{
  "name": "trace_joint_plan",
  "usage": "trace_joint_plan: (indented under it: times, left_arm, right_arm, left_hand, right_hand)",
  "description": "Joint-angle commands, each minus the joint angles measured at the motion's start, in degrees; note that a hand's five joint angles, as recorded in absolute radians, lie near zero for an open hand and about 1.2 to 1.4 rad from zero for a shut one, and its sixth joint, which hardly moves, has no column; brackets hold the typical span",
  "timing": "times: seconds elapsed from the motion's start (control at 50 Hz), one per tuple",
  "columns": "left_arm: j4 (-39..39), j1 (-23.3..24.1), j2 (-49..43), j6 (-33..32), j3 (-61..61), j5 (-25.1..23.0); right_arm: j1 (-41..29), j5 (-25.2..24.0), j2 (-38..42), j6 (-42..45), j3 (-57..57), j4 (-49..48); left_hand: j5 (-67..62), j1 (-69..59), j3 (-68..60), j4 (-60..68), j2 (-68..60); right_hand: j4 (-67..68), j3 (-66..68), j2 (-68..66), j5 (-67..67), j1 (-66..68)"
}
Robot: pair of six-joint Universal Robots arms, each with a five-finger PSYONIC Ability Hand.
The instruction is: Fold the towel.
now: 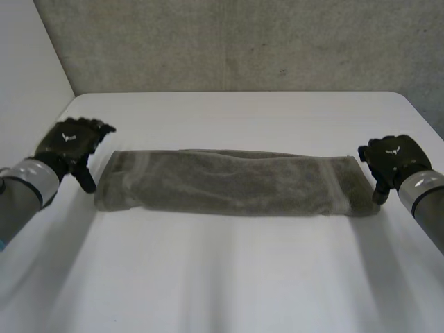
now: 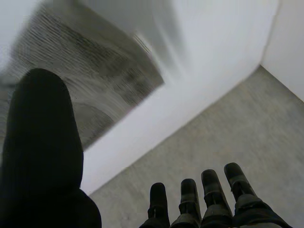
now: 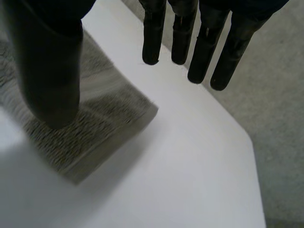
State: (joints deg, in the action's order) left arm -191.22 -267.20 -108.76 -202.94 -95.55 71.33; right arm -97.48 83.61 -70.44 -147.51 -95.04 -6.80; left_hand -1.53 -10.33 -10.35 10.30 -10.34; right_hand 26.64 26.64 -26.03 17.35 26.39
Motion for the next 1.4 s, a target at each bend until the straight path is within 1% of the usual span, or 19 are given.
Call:
trace_joint_plan:
  times: [0.02, 0.26, 0.3, 0.32, 0.34, 0.38, 0.64, 0.76, 0.86, 0.96, 1.0, 1.02, 1.06, 1.08, 1.12, 1.18, 1.22, 1.28, 1.4]
  left_arm:
    - [-5.02, 0.63, -0.93, 4.29, -5.42, 0.04]
    - [-19.18, 0.89, 0.3, 10.37, -12.2, 0.21]
    - [-19.8, 0.89, 0.3, 10.37, -12.55, 0.21]
    - [-19.8, 0.89, 0.3, 10.37, -12.56, 0.21]
    - [-20.24, 0.89, 0.3, 10.37, -12.9, 0.13]
    - [-20.42, 0.8, 0.3, 10.37, -13.17, 0.13]
    - [-20.77, 0.45, 0.3, 10.37, -14.14, 0.04]
    - [-20.77, 0.1, 0.3, 10.37, -14.14, 0.04]
    - [-20.95, 0.1, 0.3, 10.37, -14.14, 0.13]
    - [-21.03, 0.45, 0.39, 10.37, -14.23, 0.04]
    - [-21.03, 0.45, 0.39, 10.37, -14.23, 0.04]
    - [-21.03, 0.54, 0.39, 10.37, -14.31, 0.04]
    - [-21.03, 0.54, 0.39, 10.37, -14.31, 0.04]
    - [-21.03, 0.63, 0.39, 10.37, -14.31, 0.04]
    - [-21.03, 0.63, 0.39, 10.37, -14.4, 0.04]
    - [-21.21, 0.63, 0.39, 10.28, -14.84, -0.05]
    - [-21.3, 0.72, 0.3, 10.28, -14.84, -0.05]
    - [-21.3, 0.8, 0.12, 10.28, -14.93, -0.05]
    - [-21.21, 1.07, 0.12, 10.28, -15.02, 0.04]
  right_arm:
    - [1.67, -0.21, 4.68, -0.32, -1.12, -3.04]
    - [4.31, -2.32, 11.38, -0.59, 0.55, -3.13]
    - [4.66, -3.37, 11.46, -1.02, 0.82, -3.57]
    - [4.66, -3.37, 11.46, -1.03, 0.82, -3.57]
    - [5.19, -3.63, 11.29, -1.29, 0.82, -4.18]
    - [5.8, -3.46, 11.11, -1.55, 0.82, -4.8]
    - [13.45, -2.84, 9.18, 0.29, 2.4, -5.15]
    - [21.43, -1.97, 8.92, 10.2, 6.34, -4.02]
    - [21.01, 0.85, 8.12, 13.92, 11.45, -2.17]
    - [12.05, 2.61, 5.84, 13.65, 17.16, 0.73]
    - [1.38, 4.27, 5.93, 13.65, 22.06, 1.61]
    - [1.32, 4.28, 5.93, 13.65, 22.09, 1.61]
    - [-9.43, 5.94, 6.89, 14.0, 26.29, 1.35]
    - [-9.49, 5.95, 6.89, 14.0, 26.31, 1.35]
    - [-19.81, 6.12, 10.65, 14.0, 30.77, 1.17]
    - [-24.78, 6.3, 13.4, 14.18, 33.07, 1.17]
    - [-32.57, 6.12, 19.43, 14.35, 37.45, 1.26]
    - [-38.2, 6.3, 26.2, 14.53, 41.14, 1.87]
    - [-43.15, 6.56, 34.14, 15.76, 43.53, 2.4]
  left_hand:
    - [-0.7, -1.9, -1.88, 1.93, -1.9]
    - [-0.7, -1.9, -1.88, 1.93, -1.9]
    - [-0.53, -1.73, -1.72, 1.77, -1.73]
    - [-0.53, -1.73, -1.71, 1.76, -1.73]
    - [-0.7, -1.9, -1.88, 1.93, -1.89]
    - [-0.7, -1.9, -1.88, 1.93, -1.9]
    - [-0.53, -1.73, -1.71, 1.76, -1.73]
    - [-0.53, -1.73, -1.71, 1.76, -1.73]
    - [-0.53, -1.73, -1.71, 1.76, -1.73]
    - [-0.36, -1.56, -1.55, 1.6, -1.56]
    - [-0.36, -1.56, -1.55, 1.6, -1.56]
    - [-0.36, -1.56, -1.55, 1.6, -1.56]
    - [-0.36, -1.56, -1.55, 1.6, -1.56]
    - [-0.36, -1.56, -1.55, 1.6, -1.56]
    - [-0.36, -1.56, -1.55, 1.6, -1.56]
    - [-0.36, -1.56, -1.55, 1.6, -1.56]
    - [-0.36, -1.56, -1.55, 1.6, -1.56]
    - [-0.36, -1.56, -1.55, 1.6, -1.56]
    - [0.14, -1.06, -1.04, 1.09, -1.06]
  right_hand:
    - [1.78, 1.78, -2.39, 1.07, 2.03]
    - [8.17, 8.17, -8.78, 7.47, 8.42]
    - [32.77, 32.77, -33.37, 32.06, 33.02]
    - [32.9, 32.9, -33.51, 32.19, 33.15]
    - [46.22, 46.22, -46.83, 45.52, 46.47]
    - [53.29, 53.29, -53.9, 52.58, 53.54]
    - [53.36, 53.36, -53.97, 52.65, 53.61]
    - [53.36, 53.36, -53.97, 52.65, 53.61]
    - [53.36, 53.36, -53.97, 52.65, 53.61]
    - [53.36, 53.36, -53.97, 52.65, 53.61]
    - [53.36, 53.36, -53.97, 52.65, 53.61]
    - [53.36, 53.36, -53.97, 52.65, 53.61]
    - [53.36, 53.36, -53.97, 52.65, 53.61]
    - [53.36, 53.36, -53.97, 52.65, 53.61]
    - [53.36, 53.36, -53.97, 52.65, 53.61]
    - [53.36, 53.36, -53.97, 52.65, 53.61]
    - [53.36, 53.36, -53.97, 52.65, 53.61]
    - [53.36, 53.36, -53.97, 52.65, 53.61]
    - [53.36, 53.36, -53.97, 52.65, 53.61]
